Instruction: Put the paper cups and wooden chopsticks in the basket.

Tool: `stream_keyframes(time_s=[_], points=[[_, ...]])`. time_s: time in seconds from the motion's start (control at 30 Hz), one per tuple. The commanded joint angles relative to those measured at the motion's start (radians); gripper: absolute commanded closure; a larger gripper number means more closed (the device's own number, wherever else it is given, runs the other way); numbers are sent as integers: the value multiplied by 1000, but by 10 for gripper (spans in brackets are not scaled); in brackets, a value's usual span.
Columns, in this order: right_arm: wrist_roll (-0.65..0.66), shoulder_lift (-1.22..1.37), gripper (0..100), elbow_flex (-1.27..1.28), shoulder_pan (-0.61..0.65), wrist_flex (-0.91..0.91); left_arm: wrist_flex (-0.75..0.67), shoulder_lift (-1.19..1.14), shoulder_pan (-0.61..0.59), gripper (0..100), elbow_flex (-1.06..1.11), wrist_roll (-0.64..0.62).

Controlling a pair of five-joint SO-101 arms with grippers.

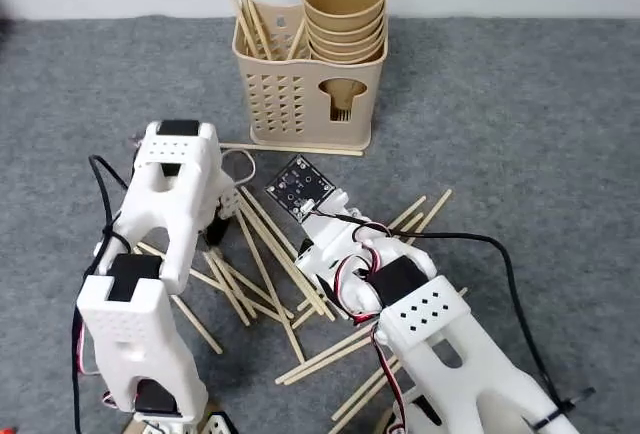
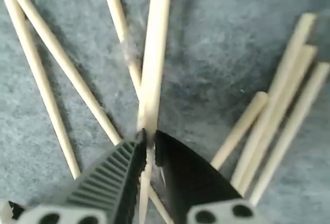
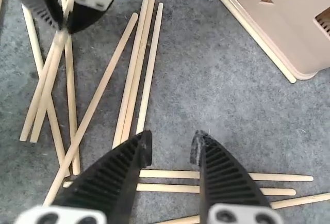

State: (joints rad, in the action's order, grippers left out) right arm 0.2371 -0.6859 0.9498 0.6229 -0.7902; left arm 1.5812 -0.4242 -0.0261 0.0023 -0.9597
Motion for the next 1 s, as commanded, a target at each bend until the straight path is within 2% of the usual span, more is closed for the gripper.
stream_keyframes(time_s=[0.0, 0.17, 0.4, 0.53, 0.73, 0.87, 0.97], points=[[5, -33, 854, -9, -12, 22, 91, 25, -8, 987, -166, -12], [5, -33, 854, -9, -12, 22, 173, 23, -5, 988, -358, 2], [3, -33, 854, -8, -22, 22, 173, 25, -8, 988, -383, 117], [3, -27, 854, -8, -48, 21, 172, 83, -26, 988, -476, 170], [3, -30, 854, -8, -51, 21, 164, 153, -26, 988, -817, 402], [3, -30, 854, -8, -51, 21, 44, 150, -26, 988, -1052, 539], [3, -27, 854, -8, -51, 21, -104, 150, -12, 988, -1113, 595]])
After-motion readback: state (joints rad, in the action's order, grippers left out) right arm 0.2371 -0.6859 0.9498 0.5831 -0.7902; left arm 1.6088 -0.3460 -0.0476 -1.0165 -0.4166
